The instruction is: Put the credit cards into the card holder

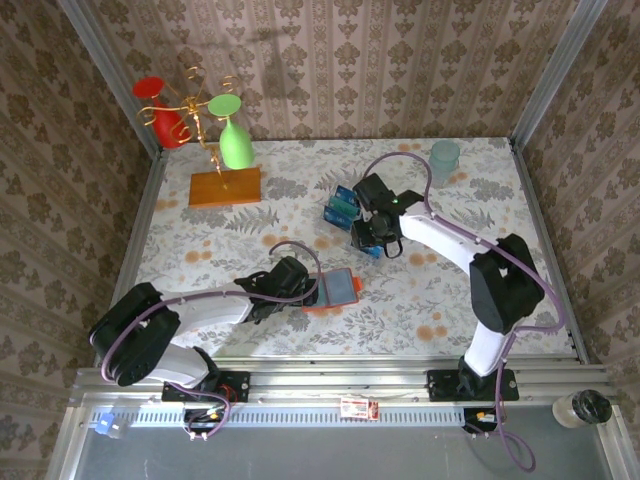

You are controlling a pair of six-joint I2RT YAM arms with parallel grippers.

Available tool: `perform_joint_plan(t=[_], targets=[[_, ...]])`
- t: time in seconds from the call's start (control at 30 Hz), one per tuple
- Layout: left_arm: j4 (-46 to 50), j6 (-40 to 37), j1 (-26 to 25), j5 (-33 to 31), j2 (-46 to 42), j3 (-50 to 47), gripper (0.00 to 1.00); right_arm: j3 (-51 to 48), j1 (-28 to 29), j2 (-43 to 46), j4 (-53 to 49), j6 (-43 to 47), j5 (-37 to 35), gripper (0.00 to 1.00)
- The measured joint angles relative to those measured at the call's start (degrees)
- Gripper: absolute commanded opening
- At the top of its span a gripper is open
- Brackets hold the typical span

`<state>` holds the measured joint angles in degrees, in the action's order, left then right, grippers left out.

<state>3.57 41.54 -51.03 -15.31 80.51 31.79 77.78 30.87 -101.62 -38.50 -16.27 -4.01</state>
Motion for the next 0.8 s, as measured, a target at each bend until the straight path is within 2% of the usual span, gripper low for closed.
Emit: perform_joint_plan(t=[0.37, 0.8], targets=[[-1.01, -0.20, 0.55, -0.13, 0.28, -0.35, 1.00, 4.31, 1.25, -6.71, -2.91, 3.63, -4.42, 0.41], [-1.51, -1.75, 2.75, 0.11, 0.35, -0.46, 1.00, 5.11, 1.29, -8.74, -4.00, 6.05, -5.11, 0.15]])
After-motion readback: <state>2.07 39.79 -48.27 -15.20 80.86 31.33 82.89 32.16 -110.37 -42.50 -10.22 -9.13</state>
